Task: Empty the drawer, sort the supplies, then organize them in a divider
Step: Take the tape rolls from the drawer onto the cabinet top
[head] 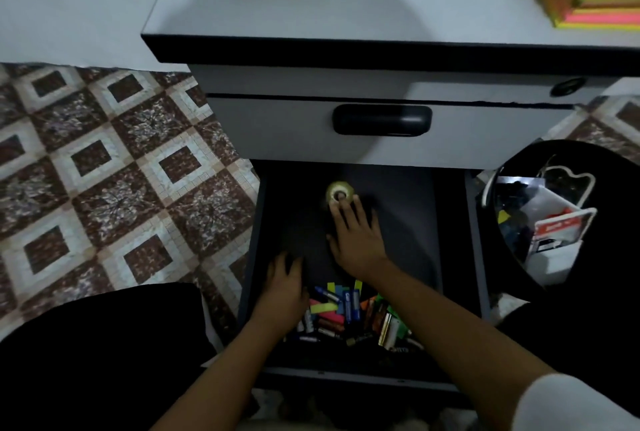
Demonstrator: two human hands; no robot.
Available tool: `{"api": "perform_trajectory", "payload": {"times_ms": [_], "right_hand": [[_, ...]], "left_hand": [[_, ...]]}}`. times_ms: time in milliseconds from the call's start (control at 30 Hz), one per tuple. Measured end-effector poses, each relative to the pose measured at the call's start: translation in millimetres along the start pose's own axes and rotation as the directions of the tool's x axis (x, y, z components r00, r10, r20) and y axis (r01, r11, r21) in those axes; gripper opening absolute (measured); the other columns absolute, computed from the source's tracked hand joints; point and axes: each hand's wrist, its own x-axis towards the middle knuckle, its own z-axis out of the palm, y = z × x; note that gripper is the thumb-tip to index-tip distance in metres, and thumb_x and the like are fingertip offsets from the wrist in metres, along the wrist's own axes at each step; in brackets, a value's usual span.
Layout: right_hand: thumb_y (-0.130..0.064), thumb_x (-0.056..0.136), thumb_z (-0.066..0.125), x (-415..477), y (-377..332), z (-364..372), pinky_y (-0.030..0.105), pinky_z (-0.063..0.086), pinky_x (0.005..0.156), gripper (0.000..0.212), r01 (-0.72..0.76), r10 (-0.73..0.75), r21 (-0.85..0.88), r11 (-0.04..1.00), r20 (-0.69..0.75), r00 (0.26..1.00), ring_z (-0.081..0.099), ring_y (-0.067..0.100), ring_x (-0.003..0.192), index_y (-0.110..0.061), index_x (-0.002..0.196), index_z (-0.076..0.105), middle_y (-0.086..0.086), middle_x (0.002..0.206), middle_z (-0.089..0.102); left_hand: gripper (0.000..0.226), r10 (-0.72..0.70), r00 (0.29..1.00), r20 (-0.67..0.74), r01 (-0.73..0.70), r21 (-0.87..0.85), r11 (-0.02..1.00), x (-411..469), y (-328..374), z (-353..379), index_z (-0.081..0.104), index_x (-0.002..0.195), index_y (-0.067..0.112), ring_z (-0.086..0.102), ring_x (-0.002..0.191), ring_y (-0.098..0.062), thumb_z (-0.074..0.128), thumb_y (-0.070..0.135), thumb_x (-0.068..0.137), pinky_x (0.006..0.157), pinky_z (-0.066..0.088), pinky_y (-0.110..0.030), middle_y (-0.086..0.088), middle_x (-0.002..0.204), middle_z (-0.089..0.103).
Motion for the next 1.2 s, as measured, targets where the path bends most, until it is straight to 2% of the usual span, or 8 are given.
{"api": "perform_trajectory", "payload": {"times_ms": [67,167,433,500,600,700,933,1200], "right_hand": [[-0.040,0.091,0.027,-18,4,4,0.057,0.014,0.112,0.066,-0.018,0.019,-0.013,1.000,0.012,1.000,0.009,0.033,0.145,-0.014,0.150,0.016,0.009,0.157,0.015],[-0.041,0.084,0.033,-39,12,8,0.057,0.042,0.095,0.063,-0.060,0.060,-0.079,0.995,-0.005,0.998,0.045,0.034,0.130,-0.011,0.138,0.046,0.010,0.140,0.049],[-0.033,0.082,0.049,-43,15,-8,0.042,0.054,0.071,0.045,-0.114,0.115,0.019,0.993,-0.067,0.991,0.064,0.035,0.099,-0.010,0.119,0.062,0.017,0.117,0.062],[-0.026,0.081,0.064,-37,17,-10,0.043,0.052,0.073,0.049,-0.134,0.143,0.084,0.987,-0.109,0.984,0.060,0.040,0.100,-0.007,0.125,0.057,0.021,0.125,0.056],[-0.029,0.093,0.051,-30,20,-13,0.042,0.037,0.096,0.060,-0.155,0.162,0.104,0.982,-0.063,0.985,0.038,0.035,0.127,-0.013,0.145,0.029,0.015,0.151,0.026],[-0.035,0.095,0.047,-25,22,-14,0.038,0.033,0.099,0.063,-0.169,0.176,0.091,0.981,-0.072,0.982,0.032,0.031,0.131,-0.017,0.149,0.019,0.010,0.153,0.022],[-0.035,0.093,0.049,-18,22,-17,0.038,0.033,0.098,0.064,-0.225,0.239,0.147,0.963,-0.082,0.968,0.033,0.030,0.127,-0.017,0.148,0.021,0.009,0.146,0.030],[-0.024,0.082,0.066,-39,14,-23,0.038,0.042,0.097,0.063,-0.162,0.255,0.464,0.871,-0.145,0.956,0.046,0.030,0.120,-0.008,0.137,0.041,0.011,0.132,0.041]], "left_hand": [[0.054,-0.006,1.000,0.025,0.005,0.023,1.000,-1,0,-1,0.019,0.147,0.017,0.012,0.141,-0.031,0.042,0.022,0.098,0.113,0.025,-0.037,-0.011,0.154,0.005],[0.053,-0.017,1.000,0.025,0.017,0.026,1.000,-1,0,-3,0.023,0.146,0.016,0.017,0.139,-0.033,0.043,0.017,0.097,0.112,0.026,-0.038,-0.012,0.153,0.008],[0.051,0.030,0.996,-0.078,-0.028,0.016,0.999,16,21,-18,0.032,0.143,0.015,0.032,0.127,-0.034,0.048,0.017,0.094,0.104,0.032,-0.037,-0.014,0.142,0.029],[0.052,0.050,0.995,-0.081,-0.049,0.003,0.999,28,28,-24,0.032,0.143,0.015,0.031,0.128,-0.034,0.049,0.019,0.094,0.105,0.032,-0.037,-0.014,0.142,0.029],[0.055,0.060,0.994,-0.095,-0.061,-0.015,0.998,47,35,-29,0.033,0.142,0.014,0.032,0.129,-0.035,0.054,0.020,0.092,0.107,0.033,-0.040,-0.015,0.141,0.031],[0.056,0.080,0.994,-0.076,-0.082,-0.027,0.996,61,38,-29,0.035,0.141,0.012,0.034,0.127,-0.035,0.057,0.019,0.090,0.106,0.034,-0.040,-0.016,0.138,0.034],[0.078,0.019,0.997,-0.077,-0.030,-0.138,0.990,62,24,-27,0.025,0.145,0.014,0.025,0.133,-0.034,0.069,0.027,0.082,0.109,0.030,-0.038,-0.015,0.145,0.023],[0.062,0.036,0.988,-0.150,-0.071,-0.229,0.971,46,19,-35,0.041,0.131,0.003,0.043,0.120,-0.034,0.072,0.018,0.078,0.097,0.036,-0.030,-0.017,0.131,0.038]]}}
